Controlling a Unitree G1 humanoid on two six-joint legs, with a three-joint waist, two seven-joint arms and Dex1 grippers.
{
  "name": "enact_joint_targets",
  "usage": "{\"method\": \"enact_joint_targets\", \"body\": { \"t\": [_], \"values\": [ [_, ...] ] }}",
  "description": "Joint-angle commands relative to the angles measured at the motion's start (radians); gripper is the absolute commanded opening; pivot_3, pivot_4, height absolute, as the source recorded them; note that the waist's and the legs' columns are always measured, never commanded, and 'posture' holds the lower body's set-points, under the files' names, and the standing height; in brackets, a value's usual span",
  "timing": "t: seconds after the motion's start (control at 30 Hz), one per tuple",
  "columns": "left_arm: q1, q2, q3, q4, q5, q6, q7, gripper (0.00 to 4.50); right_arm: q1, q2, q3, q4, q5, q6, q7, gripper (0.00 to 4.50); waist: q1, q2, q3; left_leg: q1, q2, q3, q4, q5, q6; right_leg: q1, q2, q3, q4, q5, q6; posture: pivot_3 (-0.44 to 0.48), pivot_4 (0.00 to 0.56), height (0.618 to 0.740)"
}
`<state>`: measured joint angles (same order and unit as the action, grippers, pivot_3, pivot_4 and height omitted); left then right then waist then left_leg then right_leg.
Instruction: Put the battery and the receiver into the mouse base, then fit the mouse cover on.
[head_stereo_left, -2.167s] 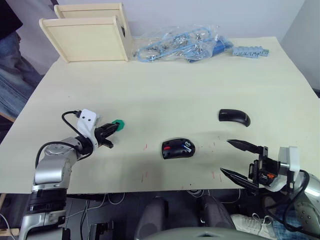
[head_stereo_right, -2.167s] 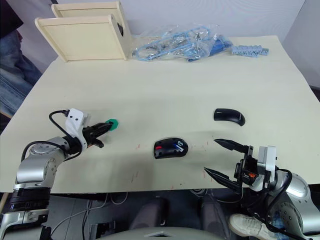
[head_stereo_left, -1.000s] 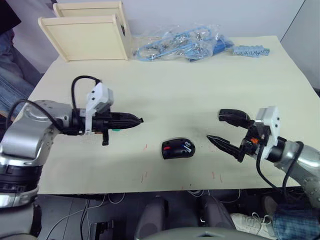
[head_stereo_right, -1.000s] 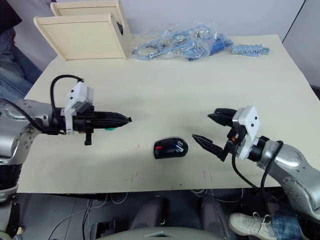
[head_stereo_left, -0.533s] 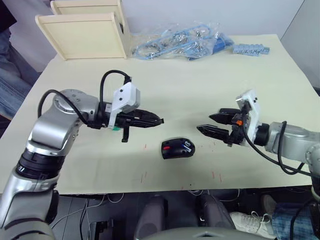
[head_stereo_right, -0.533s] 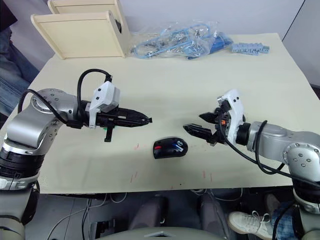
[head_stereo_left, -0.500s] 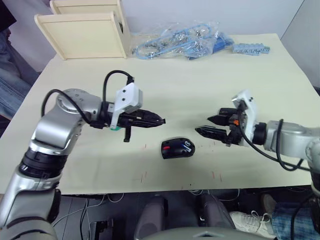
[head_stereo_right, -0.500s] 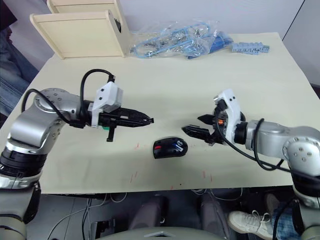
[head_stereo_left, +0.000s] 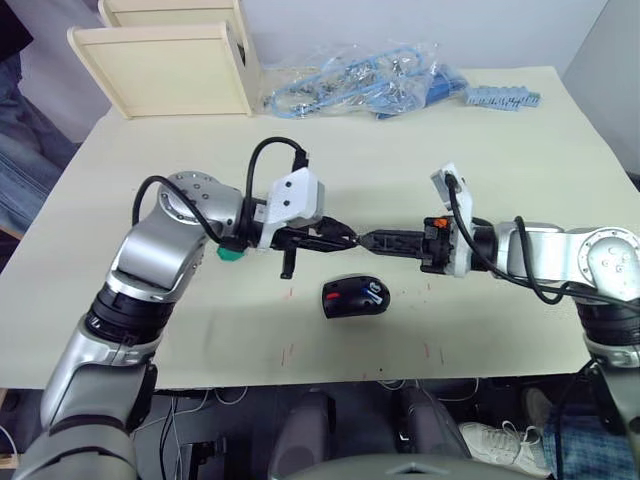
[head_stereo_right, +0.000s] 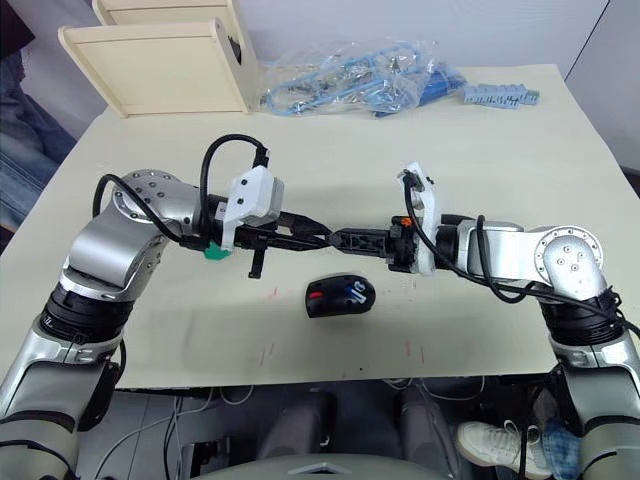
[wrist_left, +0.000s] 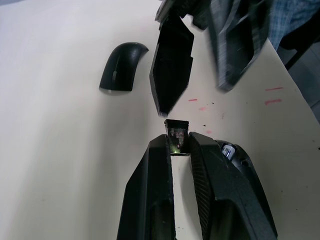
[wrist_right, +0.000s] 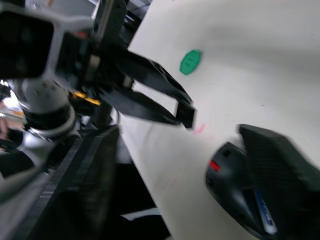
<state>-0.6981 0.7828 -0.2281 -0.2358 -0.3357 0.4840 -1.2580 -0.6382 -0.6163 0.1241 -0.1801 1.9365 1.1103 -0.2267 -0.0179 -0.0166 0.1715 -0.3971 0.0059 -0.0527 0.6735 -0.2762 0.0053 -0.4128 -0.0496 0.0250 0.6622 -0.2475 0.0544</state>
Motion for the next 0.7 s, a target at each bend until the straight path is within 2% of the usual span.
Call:
{"method": "enact_joint_targets", "body": {
  "t": [0.03, 0.33, 0.43, 0.47, 0.7],
  "values": [
    [-0.008, 0.001, 0.010, -0.038, 0.003, -0.020, 0.000, 0.03, -0.017, 0.024, -0.013, -0.008, 0.036, -0.017, -0.022, 3.23, 0.000, 0.000, 0.000, 0.000, 0.000, 0.000, 0.000, 0.000, 0.000, 0.000, 0.000, 0.000, 0.000, 0.000, 0.000, 0.000, 0.150, 0.740],
    [-0.004, -0.008, 0.015, -0.048, -0.003, -0.021, 0.006, 0.03, -0.006, 0.071, -0.035, 0.001, 0.036, -0.006, -0.051, 3.23, 0.000, 0.000, 0.000, 0.000, 0.000, 0.000, 0.000, 0.000, 0.000, 0.000, 0.000, 0.000, 0.000, 0.000, 0.000, 0.000, 0.150, 0.740],
    [-0.005, -0.007, 0.017, -0.045, -0.002, -0.020, 0.006, 0.03, -0.002, 0.070, -0.039, 0.000, 0.036, -0.002, -0.047, 2.38, 0.000, 0.000, 0.000, 0.000, 0.000, 0.000, 0.000, 0.000, 0.000, 0.000, 0.000, 0.000, 0.000, 0.000, 0.000, 0.000, 0.150, 0.740],
    [-0.006, -0.006, 0.017, -0.043, -0.001, -0.020, 0.007, 0.03, -0.002, 0.068, -0.040, 0.000, 0.036, 0.000, -0.046, 2.25, 0.000, 0.000, 0.000, 0.000, 0.000, 0.000, 0.000, 0.000, 0.000, 0.000, 0.000, 0.000, 0.000, 0.000, 0.000, 0.000, 0.150, 0.740],
    [-0.009, 0.000, 0.021, -0.039, -0.003, -0.016, 0.003, 0.03, 0.009, 0.066, -0.050, -0.003, 0.036, 0.002, -0.041, 2.25, 0.000, 0.000, 0.000, 0.000, 0.000, 0.000, 0.000, 0.000, 0.000, 0.000, 0.000, 0.000, 0.000, 0.000, 0.000, 0.000, 0.150, 0.740]
  ]
}}
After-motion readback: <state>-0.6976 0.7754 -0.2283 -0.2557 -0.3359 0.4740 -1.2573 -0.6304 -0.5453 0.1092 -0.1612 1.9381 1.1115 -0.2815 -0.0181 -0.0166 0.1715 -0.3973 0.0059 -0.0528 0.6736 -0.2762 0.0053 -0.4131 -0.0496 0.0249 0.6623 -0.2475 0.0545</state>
